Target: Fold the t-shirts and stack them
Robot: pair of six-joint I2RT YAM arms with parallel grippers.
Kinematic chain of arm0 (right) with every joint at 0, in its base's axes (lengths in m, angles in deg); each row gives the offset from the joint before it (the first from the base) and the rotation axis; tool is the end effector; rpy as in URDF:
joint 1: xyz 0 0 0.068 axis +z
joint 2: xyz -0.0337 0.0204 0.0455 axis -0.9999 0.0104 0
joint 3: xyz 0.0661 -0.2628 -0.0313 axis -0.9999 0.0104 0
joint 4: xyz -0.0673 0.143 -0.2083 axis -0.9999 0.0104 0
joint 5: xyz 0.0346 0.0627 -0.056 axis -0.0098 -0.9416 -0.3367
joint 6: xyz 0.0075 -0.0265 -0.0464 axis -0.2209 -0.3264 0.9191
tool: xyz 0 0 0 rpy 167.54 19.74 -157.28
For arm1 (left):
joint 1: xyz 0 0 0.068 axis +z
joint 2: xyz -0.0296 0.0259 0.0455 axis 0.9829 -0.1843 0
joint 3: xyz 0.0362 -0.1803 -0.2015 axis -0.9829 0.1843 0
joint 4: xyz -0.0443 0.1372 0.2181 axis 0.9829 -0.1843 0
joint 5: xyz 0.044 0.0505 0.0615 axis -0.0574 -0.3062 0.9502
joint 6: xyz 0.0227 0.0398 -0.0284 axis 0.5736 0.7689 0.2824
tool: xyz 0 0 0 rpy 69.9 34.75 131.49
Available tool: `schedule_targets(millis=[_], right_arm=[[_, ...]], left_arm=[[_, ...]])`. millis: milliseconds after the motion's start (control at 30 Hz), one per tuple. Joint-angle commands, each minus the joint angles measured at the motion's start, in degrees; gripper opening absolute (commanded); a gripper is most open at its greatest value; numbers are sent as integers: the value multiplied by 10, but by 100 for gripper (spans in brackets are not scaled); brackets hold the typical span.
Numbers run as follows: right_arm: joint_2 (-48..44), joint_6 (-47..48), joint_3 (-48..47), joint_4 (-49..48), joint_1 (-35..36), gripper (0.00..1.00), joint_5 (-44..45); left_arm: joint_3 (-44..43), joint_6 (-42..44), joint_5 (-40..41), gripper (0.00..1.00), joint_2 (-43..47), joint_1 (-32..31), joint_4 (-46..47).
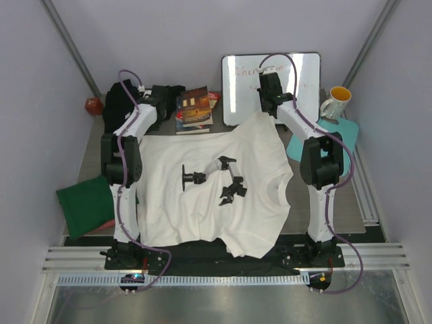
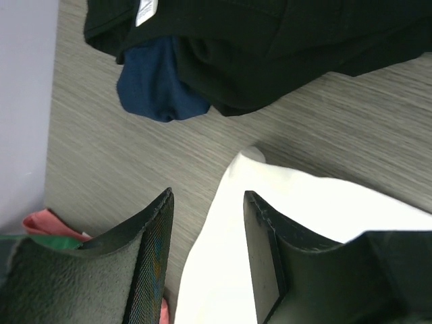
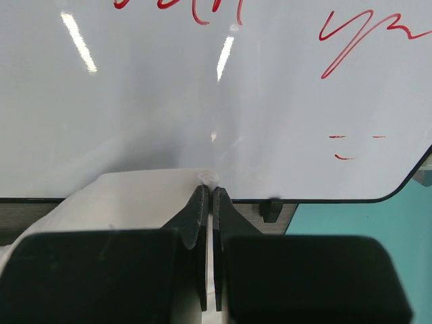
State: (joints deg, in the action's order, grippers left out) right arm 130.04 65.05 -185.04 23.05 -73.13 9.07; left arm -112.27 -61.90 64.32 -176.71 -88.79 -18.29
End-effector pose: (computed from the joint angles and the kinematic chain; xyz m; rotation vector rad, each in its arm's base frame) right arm 0.4846 0.1277 0.2649 -0.1620 2.1949 -0.2907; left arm 0.4710 -0.0552 0.2126 -0.3457 2.4529 0.7373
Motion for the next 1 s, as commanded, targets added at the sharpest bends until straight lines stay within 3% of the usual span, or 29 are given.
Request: schedule_targets(millis=[0, 767, 967], right_arm=[[-56, -2, 1, -27, 1, 1, 3], [-66, -5, 16, -32, 1, 1, -4], [-69, -5, 14, -31, 1, 1, -2]], left_arm=[[-27, -7, -24, 47, -2, 2, 31], [-43, -37, -37, 43, -75, 9, 22], [-36, -40, -40, 38, -80, 13, 29]])
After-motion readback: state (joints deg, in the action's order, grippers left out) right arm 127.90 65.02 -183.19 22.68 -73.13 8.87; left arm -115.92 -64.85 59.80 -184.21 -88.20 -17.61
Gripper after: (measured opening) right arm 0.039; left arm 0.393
